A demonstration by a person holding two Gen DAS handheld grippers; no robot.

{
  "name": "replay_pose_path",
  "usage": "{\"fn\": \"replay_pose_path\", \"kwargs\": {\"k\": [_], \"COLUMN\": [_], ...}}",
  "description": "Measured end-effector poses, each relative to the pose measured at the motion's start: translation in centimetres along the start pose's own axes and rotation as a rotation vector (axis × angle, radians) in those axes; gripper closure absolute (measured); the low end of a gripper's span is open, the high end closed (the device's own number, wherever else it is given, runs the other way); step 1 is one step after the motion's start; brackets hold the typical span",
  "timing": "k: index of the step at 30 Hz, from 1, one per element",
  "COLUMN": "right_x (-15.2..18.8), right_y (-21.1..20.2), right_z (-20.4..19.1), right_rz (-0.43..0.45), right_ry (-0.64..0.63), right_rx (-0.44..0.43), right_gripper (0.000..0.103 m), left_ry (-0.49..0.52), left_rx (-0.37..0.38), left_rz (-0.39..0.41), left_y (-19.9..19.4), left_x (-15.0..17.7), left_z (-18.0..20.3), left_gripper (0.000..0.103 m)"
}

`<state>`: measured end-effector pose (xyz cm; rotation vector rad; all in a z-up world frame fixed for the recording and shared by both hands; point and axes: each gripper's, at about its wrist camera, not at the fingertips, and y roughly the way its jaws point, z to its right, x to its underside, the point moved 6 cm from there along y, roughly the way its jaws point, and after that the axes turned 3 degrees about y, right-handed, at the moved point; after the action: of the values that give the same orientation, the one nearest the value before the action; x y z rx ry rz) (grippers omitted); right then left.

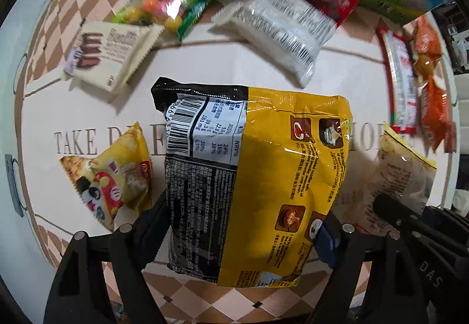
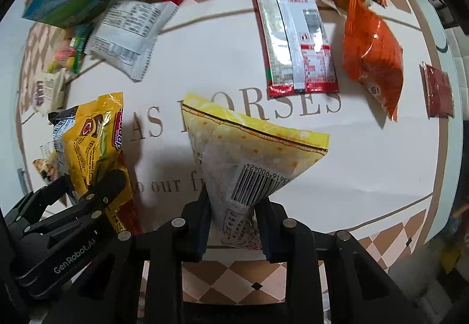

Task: Organize snacks
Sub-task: 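Carry both bags into the box and open both grippers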

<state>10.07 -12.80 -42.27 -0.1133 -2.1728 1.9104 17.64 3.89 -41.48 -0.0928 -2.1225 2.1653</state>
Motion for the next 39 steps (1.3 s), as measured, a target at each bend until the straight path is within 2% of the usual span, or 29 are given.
{"fn": "replay_pose_path", "kwargs": {"k": [4,8,12,16,18,21,26,31,39], "right_x": [0.4,0.9,-0.3,-4.3,-6.8,-10.4,-17.5,-24.7,-32.9], "right_y": [-2.2,-6.6,-12.1,-17.8,-19.9,-22.0,-23.2,-22.1,-16.3], "right_z": [0.8,1.5,2.4,1.7,0.7,0.1,-1.3,-2.9,-4.6], "right_rz": [0.024,0.068,0.131,0.178,0.200,0.226,0.235,0.217,0.152], "right_ry": [-0.041,-0.072,-0.102,-0.127,-0.136,-0.136,-0.129,-0.139,-0.170], "right_rx": [-0.050,-0.109,-0.160,-0.197,-0.217,-0.235,-0.236,-0.224,-0.165], "right_gripper": [0.073,0.073,0.073,0.073,0.073,0.073,0.073,0.073,0.073], "left_ry": [-0.026,-0.037,-0.034,-0.030,-0.036,-0.046,-0.069,-0.093,-0.111], "left_rx": [0.023,0.061,0.108,0.154,0.170,0.155,0.144,0.121,0.123], "left_rz": [0.045,0.115,0.198,0.245,0.252,0.264,0.225,0.158,0.034], "left_y": [-3.1,-7.5,-12.9,-17.4,-18.2,-19.1,-18.7,-15.6,-9.6], "left_x": [0.4,0.1,-1.6,-5.3,-8.6,-12.7,-19.8,-26.0,-30.9], "left_z": [0.3,0.9,1.9,2.7,3.1,2.9,2.4,2.0,2.8], "left_gripper": [0.020,0.020,0.020,0.020,0.020,0.020,0.020,0.020,0.020]}}
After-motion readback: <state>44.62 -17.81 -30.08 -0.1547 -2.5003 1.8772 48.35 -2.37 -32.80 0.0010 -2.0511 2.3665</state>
